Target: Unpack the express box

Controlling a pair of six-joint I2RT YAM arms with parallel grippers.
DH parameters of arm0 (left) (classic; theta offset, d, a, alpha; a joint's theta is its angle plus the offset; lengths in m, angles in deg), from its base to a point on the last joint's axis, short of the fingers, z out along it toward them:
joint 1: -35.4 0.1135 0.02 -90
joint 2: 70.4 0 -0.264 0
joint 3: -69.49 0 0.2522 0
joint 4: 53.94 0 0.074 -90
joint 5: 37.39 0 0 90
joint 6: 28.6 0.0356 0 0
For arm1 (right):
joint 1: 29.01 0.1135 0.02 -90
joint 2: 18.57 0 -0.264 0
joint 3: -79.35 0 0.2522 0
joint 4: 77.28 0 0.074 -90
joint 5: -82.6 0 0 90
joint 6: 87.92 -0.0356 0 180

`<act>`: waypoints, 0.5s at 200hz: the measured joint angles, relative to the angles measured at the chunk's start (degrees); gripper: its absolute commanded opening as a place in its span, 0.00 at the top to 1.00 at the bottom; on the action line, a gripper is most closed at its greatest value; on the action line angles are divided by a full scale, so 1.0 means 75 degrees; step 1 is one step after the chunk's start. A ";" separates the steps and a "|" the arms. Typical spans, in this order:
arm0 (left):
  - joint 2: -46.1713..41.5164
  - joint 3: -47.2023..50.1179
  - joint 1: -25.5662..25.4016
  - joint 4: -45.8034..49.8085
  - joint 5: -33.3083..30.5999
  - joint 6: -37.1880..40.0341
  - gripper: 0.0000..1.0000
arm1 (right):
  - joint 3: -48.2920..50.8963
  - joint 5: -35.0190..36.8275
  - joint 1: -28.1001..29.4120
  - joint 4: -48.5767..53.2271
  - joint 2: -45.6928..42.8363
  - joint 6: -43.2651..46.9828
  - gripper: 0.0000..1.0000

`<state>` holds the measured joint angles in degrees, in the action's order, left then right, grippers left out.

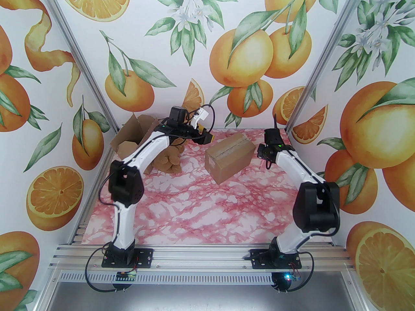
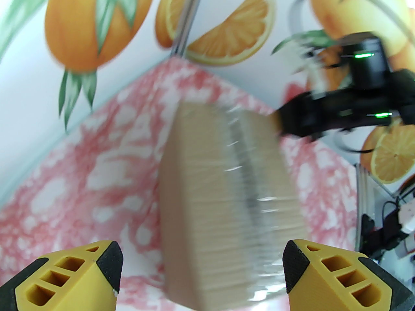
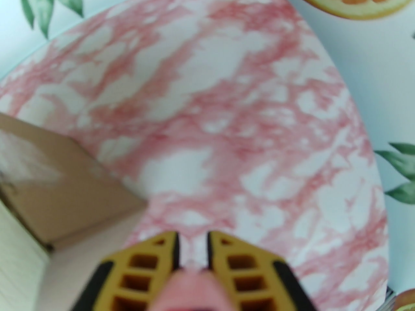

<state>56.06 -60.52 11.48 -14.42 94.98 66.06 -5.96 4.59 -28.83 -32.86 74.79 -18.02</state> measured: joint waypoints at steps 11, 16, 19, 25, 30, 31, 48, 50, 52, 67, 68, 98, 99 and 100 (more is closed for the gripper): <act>0.0309 -0.0015 -0.0015 0.0026 0.0108 -0.0032 0.15 | 0.0428 -0.0023 -0.0035 -0.0012 -0.0458 -0.0061 1.00; 0.0425 -0.0015 -0.0032 0.0041 0.0166 -0.0038 0.15 | 0.0603 -0.0026 -0.0020 0.0006 -0.0635 -0.0085 1.00; 0.0475 -0.0015 -0.0041 0.0038 0.0184 -0.0041 0.15 | 0.0694 -0.0032 -0.0003 0.0006 -0.0726 -0.0090 1.00; 0.0557 -0.0015 -0.0070 0.0041 0.0259 -0.0061 0.15 | 0.0833 -0.0038 0.0073 0.0000 -0.0845 -0.0134 1.00; 0.0603 -0.0015 -0.0099 0.0038 0.0344 -0.0076 0.15 | 0.0921 -0.0052 0.0181 -0.0009 -0.0883 -0.0169 1.00; 0.0606 -0.0015 -0.0102 0.0041 0.0358 -0.0079 0.15 | 0.0930 -0.0052 0.0195 -0.0012 -0.0886 -0.0178 1.00; 0.0606 -0.0003 -0.0216 0.0012 0.0621 -0.0117 0.16 | 0.0988 -0.0149 0.0688 -0.0152 -0.0635 -0.0303 1.00; 0.0592 0.0020 -0.0233 -0.0032 0.0656 -0.0117 0.16 | 0.0982 -0.0184 0.0766 -0.0178 -0.0560 -0.0329 1.00; 0.0586 0.0041 -0.0239 -0.0052 0.0673 -0.0117 0.16 | 0.0962 -0.0192 0.0836 -0.0198 -0.0498 -0.0347 1.00; 0.0306 0.0562 -0.0358 -0.0300 0.0915 -0.0119 0.16 | 0.0673 -0.0283 0.1265 -0.0274 0.0122 -0.0408 1.00; 0.0283 0.0600 -0.0364 -0.0309 0.0935 -0.0125 0.16 | 0.0647 -0.0289 0.1285 -0.0280 0.0157 -0.0408 1.00; -0.0892 0.2623 -0.0396 -0.0863 0.1078 -0.0175 0.16 | -0.0982 -0.0254 0.1556 -0.0099 0.1515 -0.0321 1.00; -0.0918 0.2669 -0.0399 -0.0874 0.1078 -0.0175 0.16 | -0.1037 -0.0254 0.1559 -0.0090 0.1545 -0.0315 1.00; -0.0985 0.2774 -0.0396 -0.0892 0.1081 -0.0172 0.16 | -0.1139 -0.0245 0.1565 -0.0087 0.1603 -0.0309 1.00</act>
<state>48.67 -39.71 8.51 -21.11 103.09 64.77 -14.51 2.75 -17.09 -33.52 86.81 -20.33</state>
